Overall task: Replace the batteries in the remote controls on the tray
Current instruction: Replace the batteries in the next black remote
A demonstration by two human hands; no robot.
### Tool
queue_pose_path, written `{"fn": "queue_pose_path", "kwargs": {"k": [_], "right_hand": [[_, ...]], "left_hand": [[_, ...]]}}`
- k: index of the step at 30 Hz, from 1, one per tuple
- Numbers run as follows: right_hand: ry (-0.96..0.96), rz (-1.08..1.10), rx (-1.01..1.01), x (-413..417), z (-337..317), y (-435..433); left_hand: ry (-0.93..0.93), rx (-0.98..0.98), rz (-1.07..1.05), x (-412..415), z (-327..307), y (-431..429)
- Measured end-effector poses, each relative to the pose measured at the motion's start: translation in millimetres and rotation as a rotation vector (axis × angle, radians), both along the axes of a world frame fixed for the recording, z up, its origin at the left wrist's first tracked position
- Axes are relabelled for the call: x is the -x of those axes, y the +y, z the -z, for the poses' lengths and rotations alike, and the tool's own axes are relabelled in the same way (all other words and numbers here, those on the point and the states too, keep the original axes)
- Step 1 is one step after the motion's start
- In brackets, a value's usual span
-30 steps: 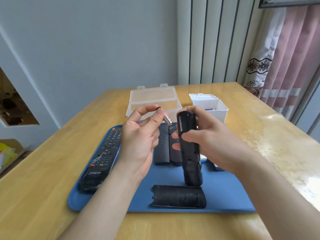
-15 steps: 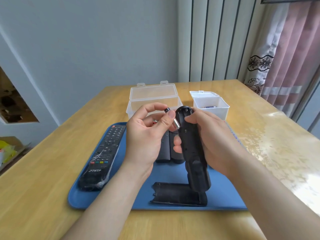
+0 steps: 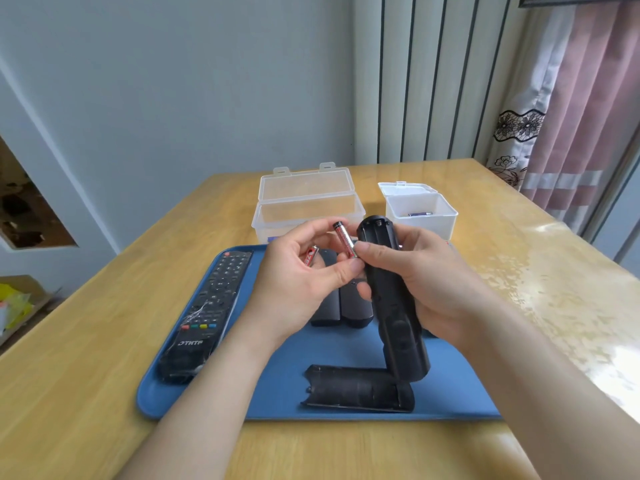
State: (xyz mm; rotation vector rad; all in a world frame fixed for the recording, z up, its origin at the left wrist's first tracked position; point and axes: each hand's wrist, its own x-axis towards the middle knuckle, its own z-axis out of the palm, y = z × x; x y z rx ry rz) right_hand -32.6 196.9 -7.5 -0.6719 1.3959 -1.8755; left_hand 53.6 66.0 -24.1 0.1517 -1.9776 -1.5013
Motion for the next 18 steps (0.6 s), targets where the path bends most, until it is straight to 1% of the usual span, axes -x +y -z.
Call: {"fn": "queue_pose_path", "kwargs": {"k": [2,3,4,6,7,8,10,13,18], "right_hand": [[-0.053,0.019,-0.017,-1,0,-2],[-0.108,0.037,-0.031,-2,0,-3],[-0.173,0.049,-0.043,-2,-1,-3],[-0.272,0.038,-0.025,-2,0,-5],[-0.282,0.027,-0.011,-2,0,-5],[-0.272,0.025,-0.006,-2,2,-5],[-0.255,0.048,-0.015,-1,4,-5],[-0.259,0.048,-0.043,-2,3,-6],[-0.282,0.114,-0.055,-2,4,-7]], "left_hand": [[-0.011,0.059,-0.052,0,1,-1],[-0.008,0.121,-0.099,0,1,-1],[0.004,0.222,-0.160,-1,0,0],[0.032,0.491,-0.266,-3,-1,4],[0.036,0.589,-0.272,-3,-1,7],[0.024,0.648,-0.250,-4,1,10],[-0.015,0.723,-0.193,-3,3,16],[-0.034,0.795,-0.180,-3,4,19],[0.014,0.738,-0.177,-3,5,17]]}}
